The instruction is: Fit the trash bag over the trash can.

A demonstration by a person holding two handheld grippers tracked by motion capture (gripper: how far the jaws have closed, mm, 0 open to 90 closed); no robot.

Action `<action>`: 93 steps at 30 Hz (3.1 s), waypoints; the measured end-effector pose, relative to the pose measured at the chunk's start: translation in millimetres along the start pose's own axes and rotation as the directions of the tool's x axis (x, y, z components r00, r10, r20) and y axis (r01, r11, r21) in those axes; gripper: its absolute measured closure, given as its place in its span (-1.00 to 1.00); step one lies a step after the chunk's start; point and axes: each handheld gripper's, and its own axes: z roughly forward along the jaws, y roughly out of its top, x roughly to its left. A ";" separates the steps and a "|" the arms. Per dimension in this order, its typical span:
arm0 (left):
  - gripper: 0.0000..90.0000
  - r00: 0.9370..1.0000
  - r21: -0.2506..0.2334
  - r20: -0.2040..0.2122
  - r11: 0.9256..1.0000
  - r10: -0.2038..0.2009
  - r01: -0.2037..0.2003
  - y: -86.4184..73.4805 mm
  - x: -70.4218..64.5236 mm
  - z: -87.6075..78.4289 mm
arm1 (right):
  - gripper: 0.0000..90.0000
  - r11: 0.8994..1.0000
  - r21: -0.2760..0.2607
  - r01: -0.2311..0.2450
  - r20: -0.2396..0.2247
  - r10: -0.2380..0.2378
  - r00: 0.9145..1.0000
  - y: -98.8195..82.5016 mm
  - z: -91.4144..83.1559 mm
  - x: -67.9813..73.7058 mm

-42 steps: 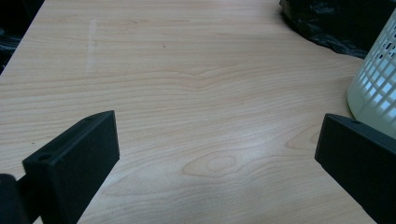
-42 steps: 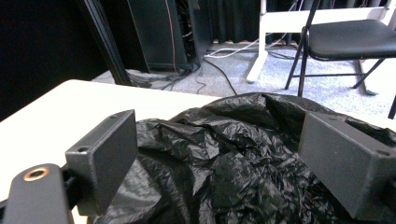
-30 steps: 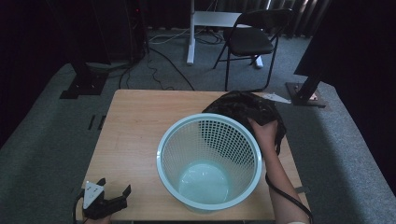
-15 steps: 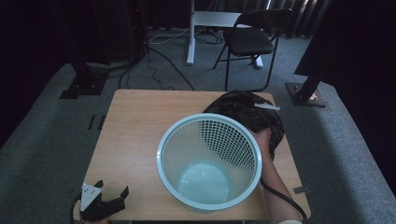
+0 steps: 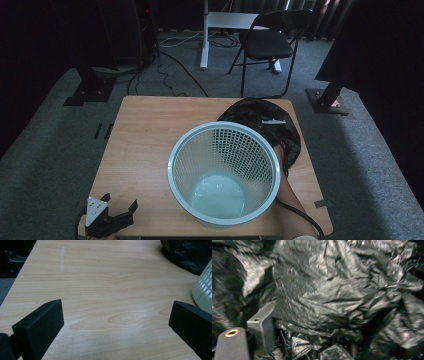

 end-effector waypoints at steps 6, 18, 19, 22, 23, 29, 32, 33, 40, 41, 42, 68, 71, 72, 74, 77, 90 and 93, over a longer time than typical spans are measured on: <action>-1.00 1.000 -0.001 0.001 1.000 -0.003 0.003 0.1 0.5 0.2 | -0.71 1.000 0.014 0.003 0.004 -0.003 1.000 -0.8 1.9 1.0; -1.00 1.000 0.000 0.016 1.000 -0.009 0.009 -0.4 1.1 1.3 | 0.34 0.997 -0.052 0.050 0.031 -0.048 0.998 -12.9 -7.9 8.4; -1.00 1.000 0.004 0.018 1.000 -0.009 0.009 -0.4 1.4 1.5 | 0.45 0.997 -0.054 0.054 0.027 -0.053 0.998 -13.5 -8.5 8.4; -1.00 1.000 0.005 0.022 1.000 -0.012 0.012 -0.1 1.4 2.3 | 0.68 0.997 -0.055 0.051 0.026 -0.050 0.998 -14.4 -10.0 7.0; -1.00 1.000 0.003 0.021 1.000 -0.012 0.012 0.2 1.2 2.3 | 0.72 0.997 -0.055 0.047 0.025 -0.046 0.999 -14.7 -10.4 6.4; -1.00 1.000 -0.008 0.026 1.000 -0.017 0.017 1.9 1.2 2.7 | 0.81 0.998 -0.056 0.032 -0.002 -0.032 0.999 -15.7 -15.0 3.8; -1.00 0.999 -0.009 0.028 1.000 -0.015 0.016 2.2 0.8 3.4 | 0.81 0.997 -0.068 0.025 -0.012 -0.026 1.000 -15.7 -21.0 1.1; -1.00 1.000 -0.011 0.027 1.000 -0.013 0.013 2.2 0.4 3.5 | 0.82 0.997 -0.074 0.021 -0.016 -0.023 1.000 -15.2 -23.6 0.1; -1.00 0.999 -0.023 0.037 1.000 -0.001 0.002 2.5 -1.7 4.5 | 0.83 0.990 -0.141 0.023 -0.024 -0.026 0.999 -6.3 -50.4 -7.1; -1.00 0.999 -0.022 0.037 1.000 0.000 0.001 2.5 -2.1 4.6 | 0.84 0.988 -0.154 0.021 -0.026 -0.025 0.999 -4.5 -55.3 -8.0; -1.00 0.999 -0.023 0.038 1.000 0.003 -0.002 2.5 -2.5 4.9 | 0.84 0.984 -0.178 0.023 -0.026 -0.028 0.999 -0.4 -65.1 -9.5; -1.00 0.999 -0.016 0.050 1.000 0.013 -0.012 3.5 -5.2 7.8 | 0.85 0.893 -0.447 0.050 0.011 -0.051 0.999 50.8 -201.8 -35.3; -1.00 0.998 -0.014 0.053 1.000 0.016 -0.015 3.6 -5.6 8.5 | 0.85 0.876 -0.479 0.058 0.015 -0.058 0.998 56.6 -224.6 -39.6; -1.00 0.998 -0.013 0.053 1.000 0.016 -0.015 3.6 -5.8 8.7 | 0.85 0.869 -0.491 0.060 0.014 -0.061 0.998 58.3 -232.4 -41.1; -1.00 0.998 -0.012 0.055 1.000 0.017 -0.016 3.8 -5.9 9.1 | 0.85 0.856 -0.513 0.071 0.021 -0.071 0.997 61.8 -248.6 -43.2; -1.00 0.998 -0.012 0.056 1.000 0.018 -0.017 4.3 -6.6 9.8 | 0.85 0.835 -0.542 0.095 0.032 -0.092 0.995 67.7 -273.7 -44.9; -1.00 0.998 0.000 0.057 1.000 0.027 -0.027 4.7 -7.7 14.2 | 0.85 0.707 -0.699 0.105 -0.043 -0.188 0.981 84.1 -382.7 -36.0; -1.00 0.998 0.002 0.059 1.000 0.029 -0.030 4.7 -8.4 15.3 | 0.85 0.693 -0.711 0.116 -0.075 -0.240 0.968 84.2 -397.4 -22.9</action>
